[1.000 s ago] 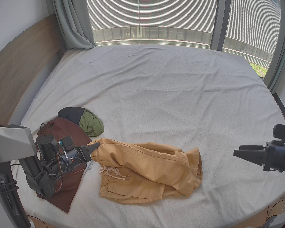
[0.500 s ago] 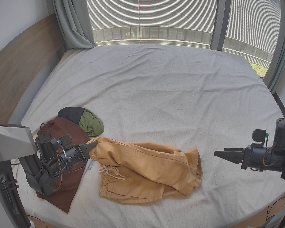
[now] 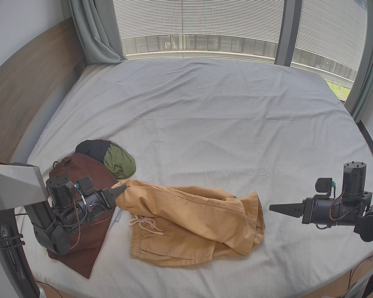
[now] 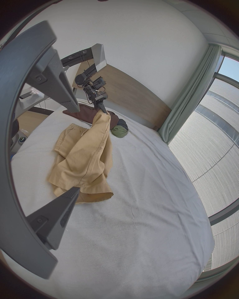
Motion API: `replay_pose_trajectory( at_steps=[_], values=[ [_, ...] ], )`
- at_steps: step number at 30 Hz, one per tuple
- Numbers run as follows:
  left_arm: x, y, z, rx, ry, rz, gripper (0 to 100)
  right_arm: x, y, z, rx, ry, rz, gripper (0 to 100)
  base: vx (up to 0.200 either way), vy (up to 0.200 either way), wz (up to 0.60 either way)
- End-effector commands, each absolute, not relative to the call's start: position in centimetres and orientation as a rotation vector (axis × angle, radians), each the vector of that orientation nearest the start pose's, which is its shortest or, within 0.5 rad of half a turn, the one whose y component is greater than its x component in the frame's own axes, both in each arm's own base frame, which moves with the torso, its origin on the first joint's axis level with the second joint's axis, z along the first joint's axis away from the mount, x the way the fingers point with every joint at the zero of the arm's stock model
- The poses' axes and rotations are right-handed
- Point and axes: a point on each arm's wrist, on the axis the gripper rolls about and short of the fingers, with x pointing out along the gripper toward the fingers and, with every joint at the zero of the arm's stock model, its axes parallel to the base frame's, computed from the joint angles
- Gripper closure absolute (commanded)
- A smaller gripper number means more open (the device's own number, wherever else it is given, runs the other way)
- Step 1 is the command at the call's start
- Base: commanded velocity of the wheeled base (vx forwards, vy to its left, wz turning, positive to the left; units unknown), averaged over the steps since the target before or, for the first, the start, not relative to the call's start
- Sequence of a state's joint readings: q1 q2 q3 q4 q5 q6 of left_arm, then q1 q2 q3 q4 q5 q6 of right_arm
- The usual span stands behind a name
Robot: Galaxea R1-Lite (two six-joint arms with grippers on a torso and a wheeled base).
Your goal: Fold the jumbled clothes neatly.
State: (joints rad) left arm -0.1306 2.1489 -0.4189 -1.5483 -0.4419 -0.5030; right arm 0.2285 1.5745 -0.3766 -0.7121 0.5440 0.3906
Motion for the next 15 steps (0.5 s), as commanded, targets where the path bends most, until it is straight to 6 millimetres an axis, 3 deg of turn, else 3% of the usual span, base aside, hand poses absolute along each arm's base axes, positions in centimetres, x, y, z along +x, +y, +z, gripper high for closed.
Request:
replay_pose_trajectory(
  at_steps=[1,15],
  values=[
    [30.6,-5.0,4.7,-0.517,0.327,-0.512,100,22.3,6.4,10.0,0.453,0.699,0.634,0,0.0,0.0,0.0],
    [30.7,-5.0,4.6,-0.516,0.325,-0.512,100,23.8,6.7,6.4,0.462,0.757,0.616,0,0.0,0.0,0.0]
  ],
)
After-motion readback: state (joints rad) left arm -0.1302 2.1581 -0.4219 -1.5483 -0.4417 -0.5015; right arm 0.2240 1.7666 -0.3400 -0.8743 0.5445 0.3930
